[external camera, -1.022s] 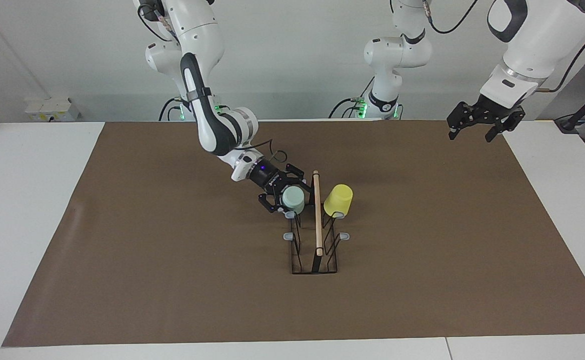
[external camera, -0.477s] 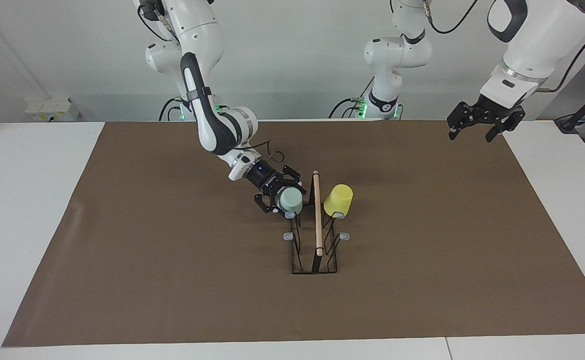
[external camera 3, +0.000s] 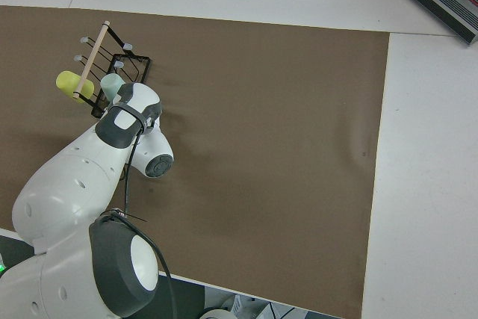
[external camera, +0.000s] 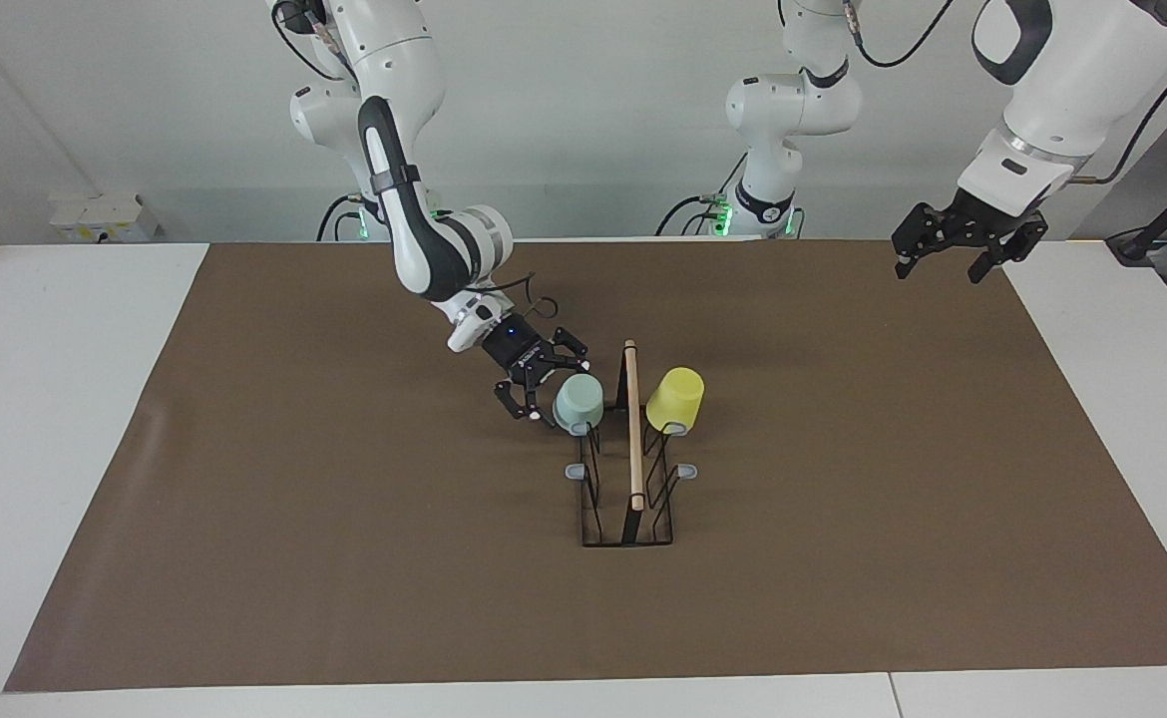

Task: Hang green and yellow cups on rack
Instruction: 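Open the right gripper to release the green cup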

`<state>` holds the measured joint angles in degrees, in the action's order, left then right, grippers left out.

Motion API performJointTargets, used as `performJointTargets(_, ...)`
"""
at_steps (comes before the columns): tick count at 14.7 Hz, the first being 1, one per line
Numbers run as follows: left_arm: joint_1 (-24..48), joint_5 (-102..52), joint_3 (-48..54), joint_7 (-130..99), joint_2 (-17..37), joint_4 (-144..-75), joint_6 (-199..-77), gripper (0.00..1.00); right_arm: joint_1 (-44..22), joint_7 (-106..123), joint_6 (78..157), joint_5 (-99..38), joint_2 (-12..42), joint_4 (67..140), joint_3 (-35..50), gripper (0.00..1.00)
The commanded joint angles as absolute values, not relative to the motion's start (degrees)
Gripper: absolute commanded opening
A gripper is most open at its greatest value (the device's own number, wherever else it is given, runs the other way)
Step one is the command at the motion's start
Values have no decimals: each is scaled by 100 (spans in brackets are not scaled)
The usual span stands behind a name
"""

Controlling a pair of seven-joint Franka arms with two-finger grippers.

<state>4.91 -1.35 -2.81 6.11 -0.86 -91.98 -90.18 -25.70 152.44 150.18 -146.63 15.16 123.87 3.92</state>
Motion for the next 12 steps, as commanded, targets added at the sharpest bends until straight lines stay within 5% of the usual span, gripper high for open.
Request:
performJointTargets(1, 448, -70, -237, 571, -211, -9308, -8965, 100, -2575, 15521, 15196, -15231, 1275, 12577, 413, 100)
performJointTargets(12, 448, -62, -237, 571, -211, -9299, -8965, 100, -2663, 15478, 16381, -15231, 923, 12963, 413, 100)
